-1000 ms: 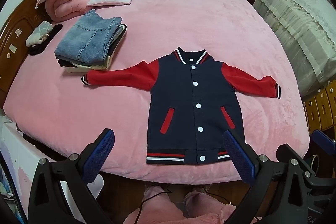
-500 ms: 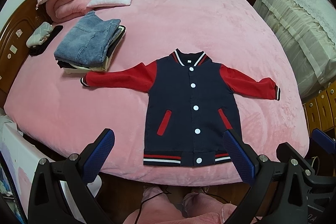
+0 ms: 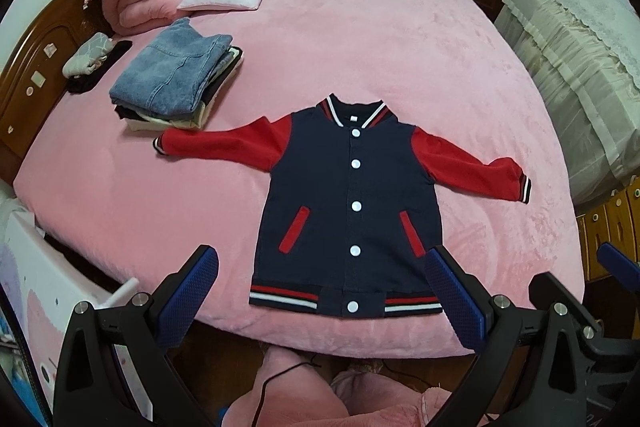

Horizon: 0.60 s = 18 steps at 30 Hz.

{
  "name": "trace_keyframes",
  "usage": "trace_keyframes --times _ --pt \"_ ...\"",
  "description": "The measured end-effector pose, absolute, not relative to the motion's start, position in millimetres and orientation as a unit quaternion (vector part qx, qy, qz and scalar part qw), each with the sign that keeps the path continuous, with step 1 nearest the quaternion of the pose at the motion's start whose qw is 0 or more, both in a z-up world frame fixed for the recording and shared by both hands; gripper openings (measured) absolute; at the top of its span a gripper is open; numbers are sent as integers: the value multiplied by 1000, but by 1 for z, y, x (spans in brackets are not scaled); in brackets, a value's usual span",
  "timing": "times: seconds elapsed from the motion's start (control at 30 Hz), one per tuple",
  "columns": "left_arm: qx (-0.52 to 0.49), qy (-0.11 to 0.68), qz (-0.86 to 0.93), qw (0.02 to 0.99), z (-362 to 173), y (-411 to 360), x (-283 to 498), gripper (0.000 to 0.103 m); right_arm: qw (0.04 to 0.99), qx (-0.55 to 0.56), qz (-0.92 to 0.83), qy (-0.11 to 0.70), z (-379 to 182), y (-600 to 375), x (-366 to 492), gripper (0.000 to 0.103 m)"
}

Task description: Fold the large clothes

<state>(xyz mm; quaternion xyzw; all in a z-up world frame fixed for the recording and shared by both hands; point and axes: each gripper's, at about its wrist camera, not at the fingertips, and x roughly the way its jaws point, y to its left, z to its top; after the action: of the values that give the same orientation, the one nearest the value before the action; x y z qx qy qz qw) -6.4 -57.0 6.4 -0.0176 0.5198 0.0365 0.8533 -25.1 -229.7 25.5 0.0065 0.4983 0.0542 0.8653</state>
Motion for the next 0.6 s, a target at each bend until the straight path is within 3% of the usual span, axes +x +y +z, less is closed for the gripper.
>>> trace_keyframes --times 0.3,0.6 --pt "-49 531 68 843 3 -54 -38 102 855 22 96 510 18 -239 -26 103" --pt "-131 574 92 803 -25 -2 -46 102 817 50 179 546 -12 -202 -14 101"
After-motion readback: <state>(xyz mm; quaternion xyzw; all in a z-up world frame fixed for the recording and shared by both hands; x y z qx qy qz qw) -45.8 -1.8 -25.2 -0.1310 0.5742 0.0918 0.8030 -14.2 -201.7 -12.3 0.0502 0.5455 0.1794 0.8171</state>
